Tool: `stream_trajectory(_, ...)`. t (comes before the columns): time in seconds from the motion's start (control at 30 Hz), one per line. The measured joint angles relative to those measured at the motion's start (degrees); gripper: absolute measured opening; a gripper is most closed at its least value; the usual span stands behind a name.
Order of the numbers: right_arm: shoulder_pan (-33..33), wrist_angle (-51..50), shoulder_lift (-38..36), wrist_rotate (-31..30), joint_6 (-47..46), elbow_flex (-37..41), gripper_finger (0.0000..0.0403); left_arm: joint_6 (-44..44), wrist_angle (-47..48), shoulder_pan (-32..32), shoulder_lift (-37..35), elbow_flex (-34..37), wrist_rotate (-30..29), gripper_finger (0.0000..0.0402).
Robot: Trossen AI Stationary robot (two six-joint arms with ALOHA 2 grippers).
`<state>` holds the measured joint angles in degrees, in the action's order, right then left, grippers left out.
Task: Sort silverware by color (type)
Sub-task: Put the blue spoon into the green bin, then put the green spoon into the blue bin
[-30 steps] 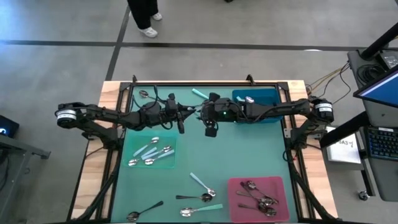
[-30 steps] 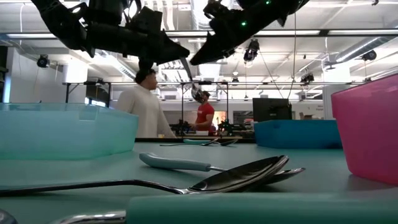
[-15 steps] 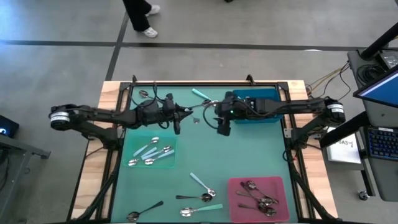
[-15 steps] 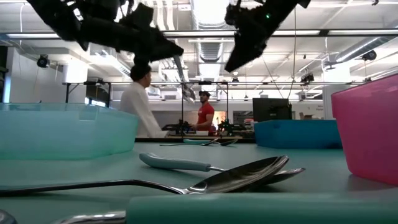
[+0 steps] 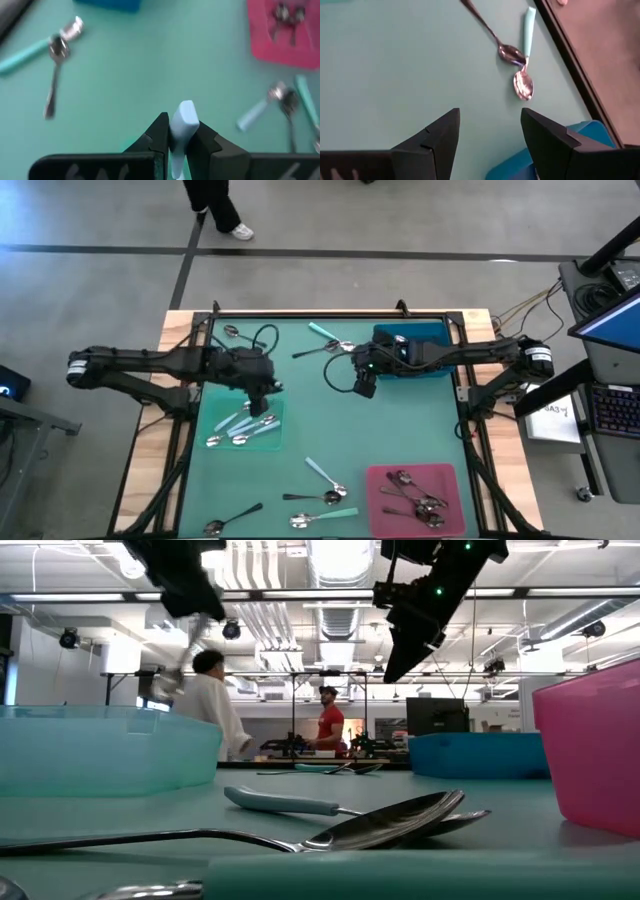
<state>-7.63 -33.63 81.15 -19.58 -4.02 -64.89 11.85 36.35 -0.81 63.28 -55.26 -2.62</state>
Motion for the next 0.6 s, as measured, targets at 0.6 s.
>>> stream_trajectory(0.6, -0.7, 5.5, 0.4, 0.3, -3.9, 3.7, 0.0203, 18.3, 23.7, 4.2, 0.7, 4.9, 4.2, 0.0121)
